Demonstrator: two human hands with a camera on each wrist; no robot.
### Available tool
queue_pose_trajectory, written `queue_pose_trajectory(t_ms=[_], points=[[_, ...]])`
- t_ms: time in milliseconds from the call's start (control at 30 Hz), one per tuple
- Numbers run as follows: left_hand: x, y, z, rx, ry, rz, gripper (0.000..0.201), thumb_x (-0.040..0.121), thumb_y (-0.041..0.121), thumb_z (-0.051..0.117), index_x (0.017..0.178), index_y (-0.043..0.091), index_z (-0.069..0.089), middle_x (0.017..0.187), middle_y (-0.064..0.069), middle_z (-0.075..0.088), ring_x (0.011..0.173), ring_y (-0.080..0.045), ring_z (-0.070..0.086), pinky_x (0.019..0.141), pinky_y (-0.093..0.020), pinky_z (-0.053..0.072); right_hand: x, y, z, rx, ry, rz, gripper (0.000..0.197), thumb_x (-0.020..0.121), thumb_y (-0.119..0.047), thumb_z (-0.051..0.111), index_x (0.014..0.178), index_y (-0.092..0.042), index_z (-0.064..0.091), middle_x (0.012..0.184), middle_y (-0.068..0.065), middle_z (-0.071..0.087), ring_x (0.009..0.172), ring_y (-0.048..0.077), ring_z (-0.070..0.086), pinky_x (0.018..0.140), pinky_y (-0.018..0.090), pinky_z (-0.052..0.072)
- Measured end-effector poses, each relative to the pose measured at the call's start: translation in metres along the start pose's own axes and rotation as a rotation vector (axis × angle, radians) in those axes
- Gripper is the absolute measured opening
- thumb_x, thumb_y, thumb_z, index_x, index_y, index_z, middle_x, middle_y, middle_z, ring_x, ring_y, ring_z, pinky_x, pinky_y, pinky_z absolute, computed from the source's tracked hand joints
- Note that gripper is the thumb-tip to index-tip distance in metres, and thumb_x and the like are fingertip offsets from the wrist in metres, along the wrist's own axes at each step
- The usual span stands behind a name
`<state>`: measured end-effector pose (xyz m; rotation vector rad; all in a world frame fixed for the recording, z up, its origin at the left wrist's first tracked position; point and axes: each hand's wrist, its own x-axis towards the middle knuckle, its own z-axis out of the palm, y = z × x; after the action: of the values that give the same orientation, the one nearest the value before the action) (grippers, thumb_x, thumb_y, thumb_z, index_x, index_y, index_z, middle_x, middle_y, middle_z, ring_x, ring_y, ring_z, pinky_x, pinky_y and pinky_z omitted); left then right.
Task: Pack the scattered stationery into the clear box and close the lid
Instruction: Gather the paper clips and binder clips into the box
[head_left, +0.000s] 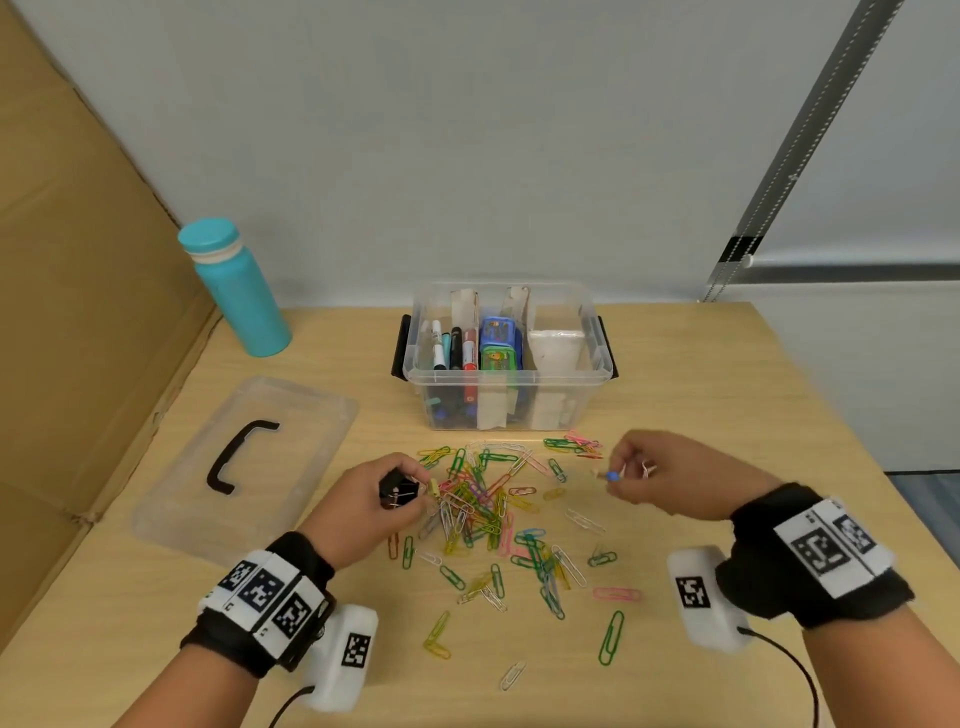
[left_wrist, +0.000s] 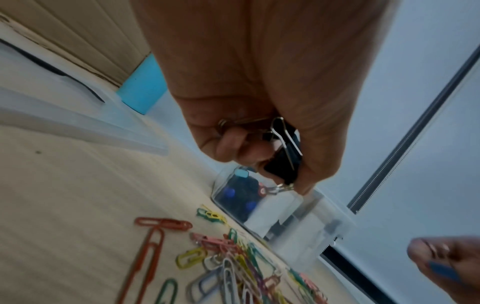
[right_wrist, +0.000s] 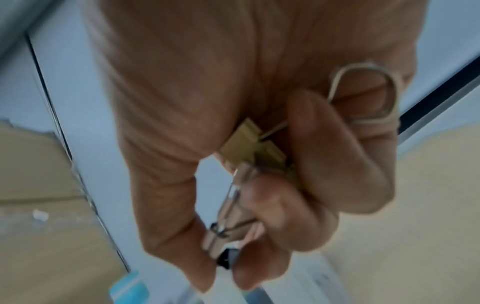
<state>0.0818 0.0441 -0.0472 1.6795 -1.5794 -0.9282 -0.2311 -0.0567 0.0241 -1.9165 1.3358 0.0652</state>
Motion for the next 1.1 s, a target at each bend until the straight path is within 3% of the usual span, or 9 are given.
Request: queue_pose_trajectory(t_ms=[200,300,433,533,633,733,800,933,1100], points=[[0.010,0.003,-0.007,-0.030,0.025,-0.007,0.015,0.081,0.018,0.072,0.094,0.019,0.064,0.079,0.007,0.065,0.063,0.001,0.058,0.065,-0.016,0.048,0.042,-0.061,-0.064,0.153,0.134,-0.065,0.018,0.090,-0.030,0.061,0.100,-0.015,0.060,0.079,-0.003,0.061,0.058,0.008,0.045,0.051,0.019,0.040],[0.016,0.004,-0.005,-0.010,0.028,0.000,0.014,0.081,0.018,0.071,0.093,0.021,0.064,0.083,0.007,0.066,0.071,-0.001,0.062,0.068,-0.016,0.050,0.087,-0.085,-0.084,0.136,0.218,-0.015,0.022,0.091,-0.030,0.057,0.096,-0.009,0.062,0.081,0.005,0.061,0.064,0.015,0.049,0.056,0.024,0.043],[0.022,0.005,-0.004,-0.004,0.024,-0.001,0.015,0.082,0.019,0.072,0.094,0.021,0.064,0.091,0.005,0.068,0.084,-0.006,0.064,0.078,-0.018,0.051,0.138,-0.105,-0.096,0.052,0.252,0.111,0.028,0.092,-0.028,0.053,0.078,-0.006,0.060,0.065,0.003,0.054,0.052,0.016,0.044,0.054,0.026,0.041],[0.024,0.004,-0.004,-0.007,0.013,0.004,0.015,0.082,0.019,0.071,0.094,0.020,0.063,0.089,0.006,0.068,0.085,-0.003,0.063,0.077,-0.013,0.050,0.163,-0.108,-0.096,-0.131,0.228,0.163,0.029,0.092,-0.026,0.054,0.068,-0.009,0.056,0.076,0.005,0.060,0.063,0.021,0.052,0.071,0.029,0.043],[0.026,-0.001,-0.002,-0.022,0.002,0.006,0.014,0.082,0.018,0.071,0.093,0.020,0.063,0.086,0.007,0.067,0.082,0.001,0.062,0.074,-0.010,0.047,0.174,-0.109,-0.094,-0.266,0.190,0.196,0.025,0.093,-0.028,0.054,0.092,-0.006,0.065,0.107,0.014,0.065,0.089,0.027,0.056,0.079,0.030,0.042],[0.026,-0.007,0.000,-0.024,-0.018,-0.005,0.015,0.082,0.021,0.071,0.094,0.022,0.063,0.086,0.010,0.066,0.081,0.001,0.062,0.074,-0.009,0.047,0.176,-0.109,-0.090,-0.274,0.199,0.179,0.039,0.094,-0.026,0.054,0.125,-0.002,0.057,0.128,0.015,0.058,0.116,0.032,0.055,0.087,0.033,0.042],[0.025,-0.010,0.003,-0.030,-0.030,-0.006,0.015,0.082,0.022,0.072,0.094,0.023,0.063,0.083,0.013,0.066,0.080,0.001,0.062,0.073,-0.009,0.046,0.175,-0.106,-0.084,-0.220,0.241,0.155,0.037,0.094,-0.017,0.050,0.126,0.001,0.056,0.129,0.018,0.057,0.121,0.033,0.053,0.085,0.031,0.041],[0.022,-0.011,0.006,-0.016,-0.040,-0.008,0.015,0.082,0.022,0.071,0.093,0.024,0.063,0.082,0.010,0.065,0.075,0.001,0.061,0.071,-0.012,0.047,0.157,-0.088,-0.070,-0.170,0.381,0.036,0.040,0.097,-0.011,0.038,0.136,-0.003,0.046,0.142,0.015,0.045,0.129,0.029,0.045,0.105,0.034,0.036],[0.031,0.031,0.004,0.075,-0.074,0.065,0.015,0.084,0.027,0.068,0.096,0.028,0.060,0.088,0.014,0.064,0.081,0.001,0.062,0.075,-0.015,0.051,0.119,-0.029,-0.023,-0.170,0.665,-0.114,0.048,0.101,-0.027,0.033,0.146,-0.009,0.032,0.153,0.009,0.029,0.140,0.024,0.030,0.115,0.037,0.026]])
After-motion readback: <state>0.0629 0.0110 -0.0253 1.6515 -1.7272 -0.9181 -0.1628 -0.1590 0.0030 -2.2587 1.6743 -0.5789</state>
